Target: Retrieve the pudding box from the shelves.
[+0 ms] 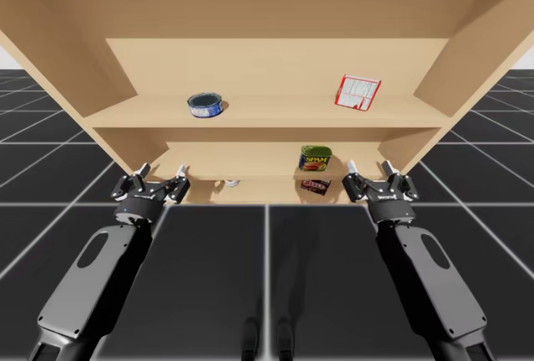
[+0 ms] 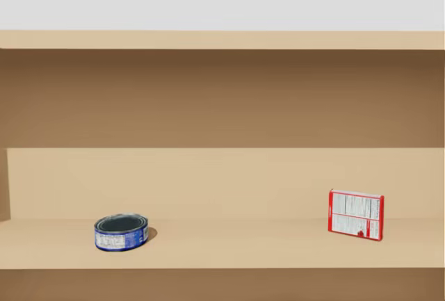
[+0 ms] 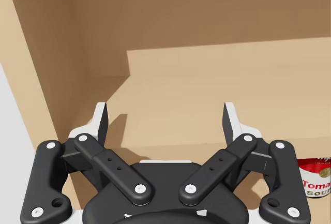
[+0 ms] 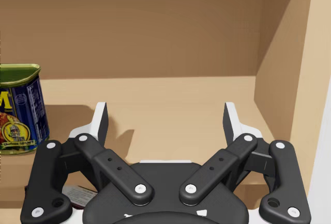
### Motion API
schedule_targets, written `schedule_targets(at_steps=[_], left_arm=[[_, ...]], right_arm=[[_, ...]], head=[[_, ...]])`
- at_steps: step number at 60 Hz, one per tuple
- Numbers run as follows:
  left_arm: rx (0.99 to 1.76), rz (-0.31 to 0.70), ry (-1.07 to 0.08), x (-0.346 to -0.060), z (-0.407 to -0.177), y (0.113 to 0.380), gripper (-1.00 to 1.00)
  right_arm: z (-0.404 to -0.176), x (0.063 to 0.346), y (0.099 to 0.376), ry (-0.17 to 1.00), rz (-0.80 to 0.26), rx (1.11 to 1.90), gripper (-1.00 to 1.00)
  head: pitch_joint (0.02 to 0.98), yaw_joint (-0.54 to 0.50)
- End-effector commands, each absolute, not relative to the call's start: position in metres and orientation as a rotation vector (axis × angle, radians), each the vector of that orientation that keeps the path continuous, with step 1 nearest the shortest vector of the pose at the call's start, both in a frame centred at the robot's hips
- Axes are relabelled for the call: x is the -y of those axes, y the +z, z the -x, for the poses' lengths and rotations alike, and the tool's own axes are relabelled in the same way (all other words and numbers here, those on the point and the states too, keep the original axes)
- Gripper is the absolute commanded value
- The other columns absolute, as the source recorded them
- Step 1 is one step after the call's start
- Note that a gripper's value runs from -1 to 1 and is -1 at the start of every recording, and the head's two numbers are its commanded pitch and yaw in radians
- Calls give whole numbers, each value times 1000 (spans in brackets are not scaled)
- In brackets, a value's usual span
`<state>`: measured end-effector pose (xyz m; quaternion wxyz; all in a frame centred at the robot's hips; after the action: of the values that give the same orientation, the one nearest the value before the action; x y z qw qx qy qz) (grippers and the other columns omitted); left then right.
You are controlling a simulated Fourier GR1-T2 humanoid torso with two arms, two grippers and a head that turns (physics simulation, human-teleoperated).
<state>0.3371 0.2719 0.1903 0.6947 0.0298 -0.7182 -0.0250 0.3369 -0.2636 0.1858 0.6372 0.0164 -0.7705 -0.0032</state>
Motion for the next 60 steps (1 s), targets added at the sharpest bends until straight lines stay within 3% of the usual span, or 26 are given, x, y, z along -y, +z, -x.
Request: schedule_targets(at_steps=[1, 19, 47, 60], left_arm=[[1578, -64, -53, -272, -336, 184, -1000], [1578, -63, -50, -273, -336, 184, -1000], [1561, -57, -55, -274, -337, 184, -1000], [1560, -49, -61, -273, -337, 183, -1000]], right_arm=[[-336, 262, 185, -36, -33, 1767, -1000], [-337, 262, 186, -8, -46, 1743, -1000], [-340, 267, 186, -12, -28, 1739, -1000], [-341, 270, 185, -16, -22, 1734, -1000]], head=[[81, -9], [171, -12], [516, -27], [658, -141]])
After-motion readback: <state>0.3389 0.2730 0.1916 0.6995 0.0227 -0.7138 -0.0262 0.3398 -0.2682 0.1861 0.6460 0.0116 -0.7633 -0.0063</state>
